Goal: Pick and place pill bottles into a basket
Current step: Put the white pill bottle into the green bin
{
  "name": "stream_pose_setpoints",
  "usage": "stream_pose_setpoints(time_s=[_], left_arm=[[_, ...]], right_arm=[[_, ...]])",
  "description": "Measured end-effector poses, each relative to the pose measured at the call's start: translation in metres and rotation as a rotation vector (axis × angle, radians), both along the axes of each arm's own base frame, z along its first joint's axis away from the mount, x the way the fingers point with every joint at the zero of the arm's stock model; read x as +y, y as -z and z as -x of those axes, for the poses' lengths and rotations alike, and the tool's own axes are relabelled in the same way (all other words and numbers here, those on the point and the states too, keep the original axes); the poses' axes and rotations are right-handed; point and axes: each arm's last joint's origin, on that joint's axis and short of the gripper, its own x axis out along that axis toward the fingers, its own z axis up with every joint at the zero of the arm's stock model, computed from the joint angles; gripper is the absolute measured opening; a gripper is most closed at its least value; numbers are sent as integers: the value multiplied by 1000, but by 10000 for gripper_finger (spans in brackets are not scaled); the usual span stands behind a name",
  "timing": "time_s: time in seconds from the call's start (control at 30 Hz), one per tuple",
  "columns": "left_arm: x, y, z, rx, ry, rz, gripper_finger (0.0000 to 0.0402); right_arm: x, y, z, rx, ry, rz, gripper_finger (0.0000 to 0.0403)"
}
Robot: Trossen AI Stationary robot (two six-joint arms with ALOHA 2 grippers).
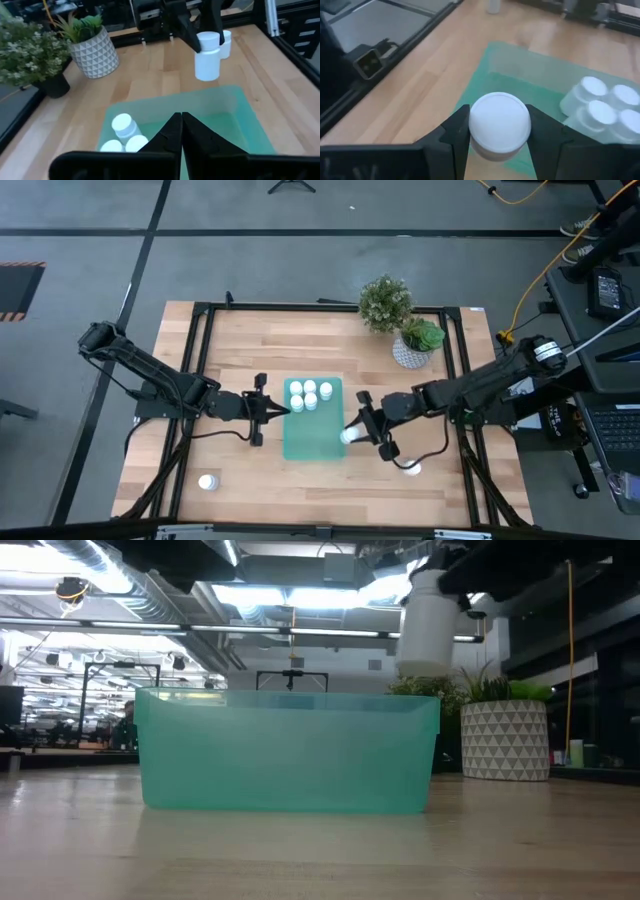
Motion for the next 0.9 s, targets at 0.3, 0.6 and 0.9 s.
stream_pose_setpoints(time_s=[0.3,0.6,0.9], left_arm=[[2,0,0,-8,-49,-21,4],[2,0,0,-8,-50,-21,6],[2,0,0,-8,-50,-21,9]], right_arm=[[-16,-14,-11,-50,53,8,152],[-24,-9,-26,-93,85,14,152],[-39,0,-61,19,176,74,152]])
